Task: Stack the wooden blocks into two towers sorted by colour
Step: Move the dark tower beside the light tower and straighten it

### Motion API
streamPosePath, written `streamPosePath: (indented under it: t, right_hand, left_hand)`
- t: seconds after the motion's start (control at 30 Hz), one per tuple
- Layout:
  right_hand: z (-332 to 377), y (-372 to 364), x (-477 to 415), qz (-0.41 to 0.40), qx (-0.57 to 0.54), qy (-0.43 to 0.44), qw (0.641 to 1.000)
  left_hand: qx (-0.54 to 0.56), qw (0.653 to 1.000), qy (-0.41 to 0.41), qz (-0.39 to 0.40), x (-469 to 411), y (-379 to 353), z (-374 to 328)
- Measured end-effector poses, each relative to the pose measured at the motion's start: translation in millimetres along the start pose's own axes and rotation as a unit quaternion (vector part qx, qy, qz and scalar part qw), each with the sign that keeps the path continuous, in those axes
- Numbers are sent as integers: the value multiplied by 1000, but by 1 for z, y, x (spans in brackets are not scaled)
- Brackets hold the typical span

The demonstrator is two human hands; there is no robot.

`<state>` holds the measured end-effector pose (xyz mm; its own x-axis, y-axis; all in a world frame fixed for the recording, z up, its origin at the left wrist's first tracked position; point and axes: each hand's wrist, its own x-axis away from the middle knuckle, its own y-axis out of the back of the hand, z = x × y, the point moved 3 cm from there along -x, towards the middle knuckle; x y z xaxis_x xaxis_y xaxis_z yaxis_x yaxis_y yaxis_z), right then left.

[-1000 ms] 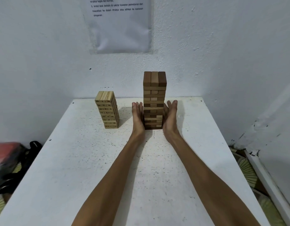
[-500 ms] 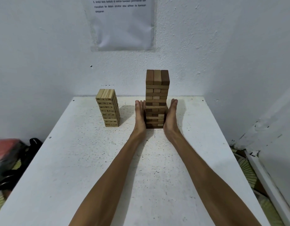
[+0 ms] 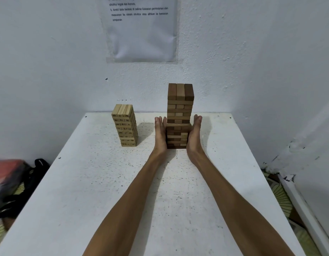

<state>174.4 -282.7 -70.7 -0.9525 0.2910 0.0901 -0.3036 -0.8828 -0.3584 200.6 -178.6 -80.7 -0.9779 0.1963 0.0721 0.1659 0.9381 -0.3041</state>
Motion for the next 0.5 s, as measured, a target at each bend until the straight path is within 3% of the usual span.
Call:
streamPosePath:
  t: [0.27, 0.5]
  right_hand:
    - [11, -3, -3, 0, 78, 51, 996]
    - [19, -15, -4, 17, 80, 62, 995]
  left_hand:
    - [-18, 1000, -3, 5, -13, 1, -11]
    - [-47, 999, -19, -9, -5, -14, -30]
